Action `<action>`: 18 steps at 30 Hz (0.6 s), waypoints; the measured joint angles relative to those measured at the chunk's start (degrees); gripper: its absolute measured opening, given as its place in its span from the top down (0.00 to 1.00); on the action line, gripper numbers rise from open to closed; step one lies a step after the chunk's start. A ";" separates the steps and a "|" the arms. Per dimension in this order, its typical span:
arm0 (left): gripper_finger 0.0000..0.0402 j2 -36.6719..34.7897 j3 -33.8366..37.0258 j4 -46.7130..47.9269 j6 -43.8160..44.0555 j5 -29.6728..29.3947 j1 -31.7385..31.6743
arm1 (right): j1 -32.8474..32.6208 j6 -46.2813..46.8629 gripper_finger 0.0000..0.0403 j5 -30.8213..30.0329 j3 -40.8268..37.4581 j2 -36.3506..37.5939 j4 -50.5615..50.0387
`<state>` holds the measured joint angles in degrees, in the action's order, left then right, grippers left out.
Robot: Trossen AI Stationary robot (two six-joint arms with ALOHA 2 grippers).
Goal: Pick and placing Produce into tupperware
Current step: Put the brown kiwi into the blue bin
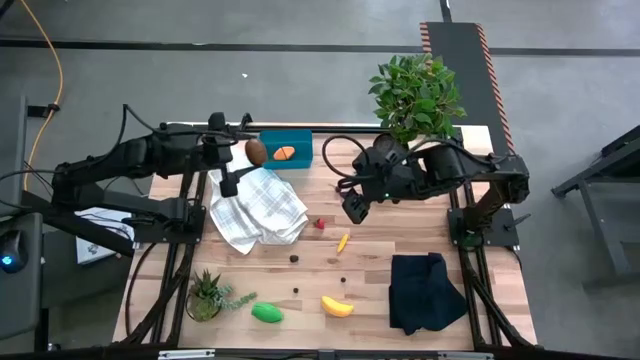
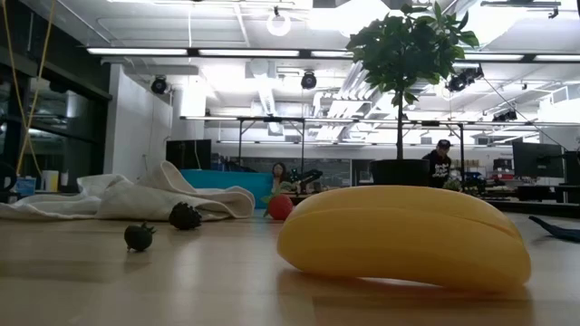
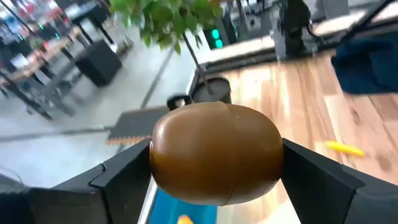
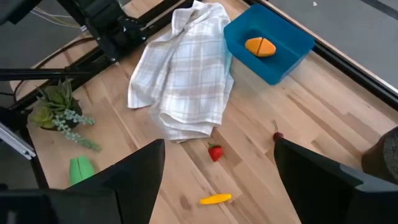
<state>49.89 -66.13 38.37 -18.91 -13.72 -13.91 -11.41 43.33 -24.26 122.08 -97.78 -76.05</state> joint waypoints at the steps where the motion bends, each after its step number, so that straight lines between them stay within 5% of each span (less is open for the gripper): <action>1: 0.23 0.46 -0.90 1.89 0.42 0.02 0.00 | 0.02 -0.24 0.27 -0.10 0.00 0.00 -0.14; 12: 0.23 10.83 -10.72 13.91 6.07 2.87 -9.55 | 0.04 -2.25 0.27 -0.61 0.00 0.00 0.59; 18: 0.23 15.58 -13.33 14.05 5.02 13.18 -20.26 | -0.27 -2.82 0.27 -0.76 0.00 -0.02 0.61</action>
<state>65.47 -79.46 52.42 -13.89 -0.54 -34.17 -11.69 40.51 -25.02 122.08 -97.80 -75.44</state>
